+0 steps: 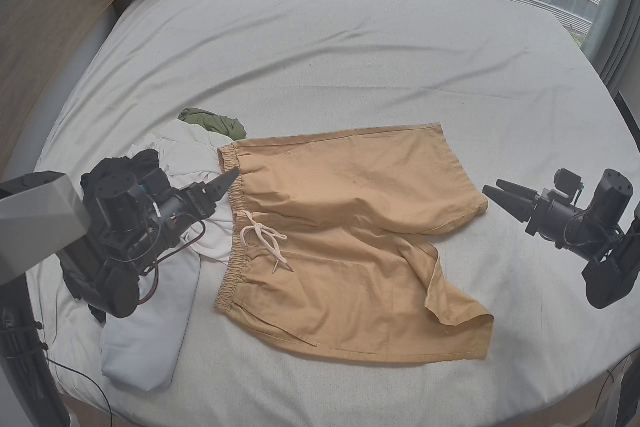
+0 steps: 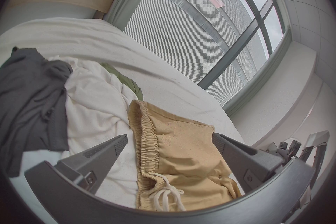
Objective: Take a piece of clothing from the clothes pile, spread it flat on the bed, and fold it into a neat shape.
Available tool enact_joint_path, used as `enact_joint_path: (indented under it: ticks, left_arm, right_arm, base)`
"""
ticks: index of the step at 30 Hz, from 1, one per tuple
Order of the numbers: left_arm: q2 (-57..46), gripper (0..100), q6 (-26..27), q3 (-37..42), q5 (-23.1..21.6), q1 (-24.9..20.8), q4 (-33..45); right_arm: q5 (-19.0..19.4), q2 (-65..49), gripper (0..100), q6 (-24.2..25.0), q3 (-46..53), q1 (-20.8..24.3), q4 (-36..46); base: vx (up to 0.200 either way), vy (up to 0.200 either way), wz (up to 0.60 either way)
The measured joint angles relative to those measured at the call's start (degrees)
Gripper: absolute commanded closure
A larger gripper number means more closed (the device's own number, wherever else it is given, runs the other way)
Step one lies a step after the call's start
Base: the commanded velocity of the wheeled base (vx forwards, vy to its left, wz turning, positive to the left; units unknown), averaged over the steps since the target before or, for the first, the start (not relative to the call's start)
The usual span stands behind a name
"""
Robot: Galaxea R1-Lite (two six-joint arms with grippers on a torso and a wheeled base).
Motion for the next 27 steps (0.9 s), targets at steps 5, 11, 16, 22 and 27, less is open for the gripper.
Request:
enact_joint_path:
  ticks: [5,11,16,22,27]
  left_arm:
    - [-5.1,0,2.0,5.9,-7.7,2.0,-0.1]
    - [-9.8,0,6.8,13.1,-12.5,3.6,-0.2]
    - [-11.5,0,13.7,17.6,-14.6,3.5,-0.2]
    - [-12.1,0,16.7,20.4,-16.0,2.9,-0.2]
    - [-12.0,0,16.8,21.1,-16.1,2.7,-0.2]
  right_arm:
    - [0.0,0.8,0,-4.7,1.2,1.3,0.0]
    - [-0.4,2.3,0,-7.4,2.1,3.3,-0.1]
    - [-1.0,2.8,0,-7.8,2.8,5.5,-0.1]
    - [-1.1,3.5,0,-9.9,5.1,8.4,-0.1]
    - [-1.2,5.8,0,-12.5,6.7,9.4,-0.1]
  base:
    - [0.000,0.000,0.00]
    - [0.000,0.000,0.00]
    - [0.000,0.000,0.00]
    - [0.000,0.000,0.00]
    - [0.000,0.000,0.00]
